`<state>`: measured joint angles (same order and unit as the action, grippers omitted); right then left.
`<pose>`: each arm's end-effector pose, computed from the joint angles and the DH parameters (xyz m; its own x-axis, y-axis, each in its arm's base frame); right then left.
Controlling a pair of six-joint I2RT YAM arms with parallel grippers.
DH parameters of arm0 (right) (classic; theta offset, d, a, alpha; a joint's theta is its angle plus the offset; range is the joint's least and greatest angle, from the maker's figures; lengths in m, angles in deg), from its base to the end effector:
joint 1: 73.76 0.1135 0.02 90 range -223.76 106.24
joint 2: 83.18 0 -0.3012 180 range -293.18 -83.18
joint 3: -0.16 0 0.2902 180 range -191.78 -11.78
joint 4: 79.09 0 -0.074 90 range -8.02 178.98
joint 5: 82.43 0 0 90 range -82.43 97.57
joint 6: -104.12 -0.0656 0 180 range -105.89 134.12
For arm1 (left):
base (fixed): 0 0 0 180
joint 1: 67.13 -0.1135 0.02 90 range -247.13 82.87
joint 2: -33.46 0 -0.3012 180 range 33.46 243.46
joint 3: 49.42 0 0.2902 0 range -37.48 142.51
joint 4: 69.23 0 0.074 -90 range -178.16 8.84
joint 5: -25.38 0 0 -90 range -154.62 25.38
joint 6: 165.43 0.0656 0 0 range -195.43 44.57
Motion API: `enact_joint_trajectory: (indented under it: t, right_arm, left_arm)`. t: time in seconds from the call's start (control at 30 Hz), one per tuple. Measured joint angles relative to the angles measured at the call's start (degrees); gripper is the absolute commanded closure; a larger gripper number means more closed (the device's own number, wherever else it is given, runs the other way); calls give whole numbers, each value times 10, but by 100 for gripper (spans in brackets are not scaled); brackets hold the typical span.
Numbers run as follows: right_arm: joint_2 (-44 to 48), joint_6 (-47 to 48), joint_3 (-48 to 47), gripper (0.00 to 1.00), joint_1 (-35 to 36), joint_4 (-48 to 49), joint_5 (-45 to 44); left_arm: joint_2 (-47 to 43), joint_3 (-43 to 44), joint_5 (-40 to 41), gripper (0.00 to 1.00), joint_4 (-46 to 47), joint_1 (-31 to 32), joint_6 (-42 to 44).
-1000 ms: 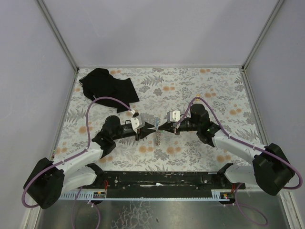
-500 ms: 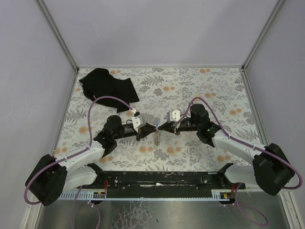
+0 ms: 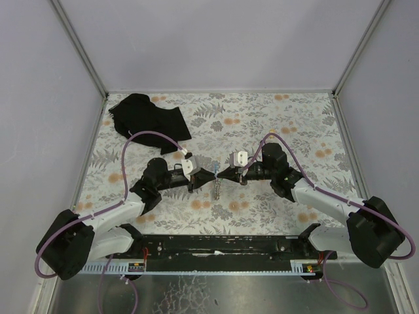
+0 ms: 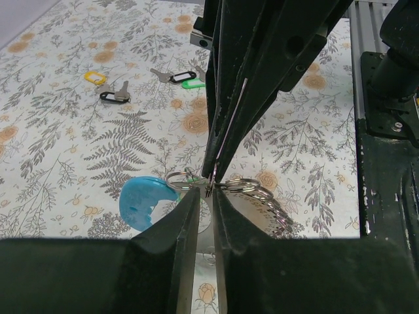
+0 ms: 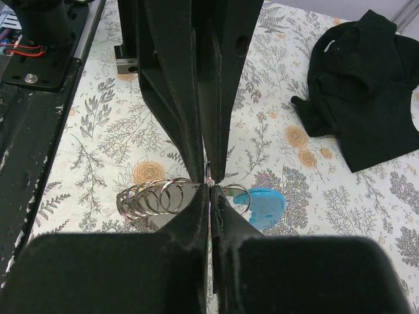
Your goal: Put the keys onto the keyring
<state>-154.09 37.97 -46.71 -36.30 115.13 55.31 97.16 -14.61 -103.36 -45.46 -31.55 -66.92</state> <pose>0.2109 0.2228 0.2598 0.2756 -0.1314 -0.9522 -0.9583 0.0406 -0.2830 0.1919 -0.1877 0.2321 0.0704 0.0916 -0.9933 0.9609 0.2610 0.0922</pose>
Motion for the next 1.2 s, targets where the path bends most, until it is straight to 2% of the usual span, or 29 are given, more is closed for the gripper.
enact_joint_trajectory:
  t: [0.27,0.47,0.7,0.8,0.93,1.17,1.2]
  right_arm:
    - [0,-1,1,99,0,1,0]
    - [0,-1,1,96,0,2,0]
    - [9,-1,5,79,0,-2,-3]
    - [33,-2,10,74,0,-9,-13]
    - [67,-18,11,64,0,-23,-47]
    - [106,-102,10,44,1,-91,-196]
    - [112,-115,10,38,0,-103,-226]
  left_arm:
    - [3,0,-3,100,7,0,-4]
    - [3,0,-5,100,7,0,-6]
    - [2,2,-5,100,-3,0,2]
    - [-9,3,-2,100,-26,0,10]
    - [-22,9,6,100,-62,0,27]
    - [-34,19,17,100,-104,0,47]
    - [-35,21,18,100,-110,0,49]
